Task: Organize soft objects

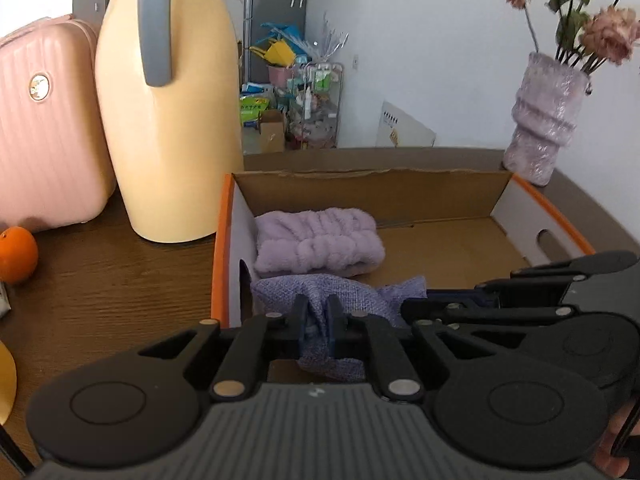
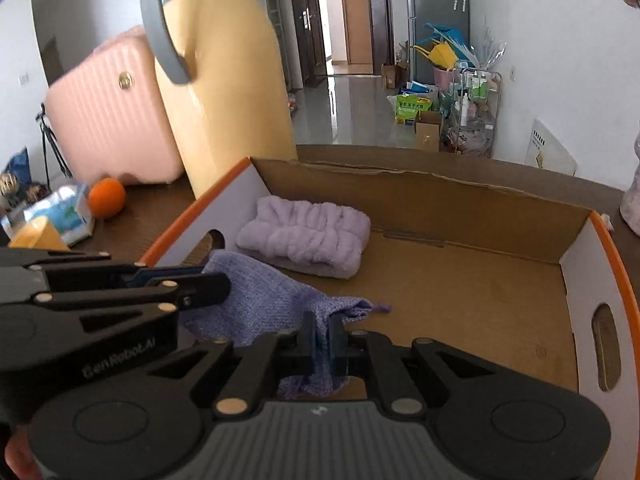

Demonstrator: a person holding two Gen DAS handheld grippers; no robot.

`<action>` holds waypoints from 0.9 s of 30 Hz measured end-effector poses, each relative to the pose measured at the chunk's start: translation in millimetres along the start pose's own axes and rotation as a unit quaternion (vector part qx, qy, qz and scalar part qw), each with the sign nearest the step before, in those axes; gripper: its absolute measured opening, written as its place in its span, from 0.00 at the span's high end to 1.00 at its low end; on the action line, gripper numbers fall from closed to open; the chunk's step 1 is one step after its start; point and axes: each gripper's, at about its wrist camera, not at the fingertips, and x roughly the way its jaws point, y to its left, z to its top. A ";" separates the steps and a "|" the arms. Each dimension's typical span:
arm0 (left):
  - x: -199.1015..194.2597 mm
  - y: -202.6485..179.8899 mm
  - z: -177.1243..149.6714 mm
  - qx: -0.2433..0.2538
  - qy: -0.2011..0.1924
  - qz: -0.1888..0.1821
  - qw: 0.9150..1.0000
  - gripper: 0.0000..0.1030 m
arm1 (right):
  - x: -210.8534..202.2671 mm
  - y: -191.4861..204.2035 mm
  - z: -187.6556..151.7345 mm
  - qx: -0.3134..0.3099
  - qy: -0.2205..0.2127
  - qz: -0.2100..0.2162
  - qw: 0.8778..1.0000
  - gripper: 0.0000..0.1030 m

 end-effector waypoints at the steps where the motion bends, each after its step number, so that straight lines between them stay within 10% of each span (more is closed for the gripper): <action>1: 2.7 -0.6 -1.3 0.007 -0.003 0.005 1.000 0.84 | 2.6 1.5 2.1 0.001 0.003 0.002 1.000 0.86; 8: -16.3 7.8 6.6 -0.004 -0.025 -0.001 1.000 0.51 | -53.0 -16.0 4.1 0.035 -0.071 -0.004 0.997 0.45; 19: -162.5 11.2 -30.2 0.036 -0.128 0.040 0.990 0.07 | -220.1 -49.8 -63.1 0.005 -0.160 -0.079 0.984 0.23; 27: -236.8 12.9 -70.5 0.021 -0.165 0.031 0.986 0.02 | -290.7 -35.4 -114.4 0.026 -0.208 -0.087 0.974 0.23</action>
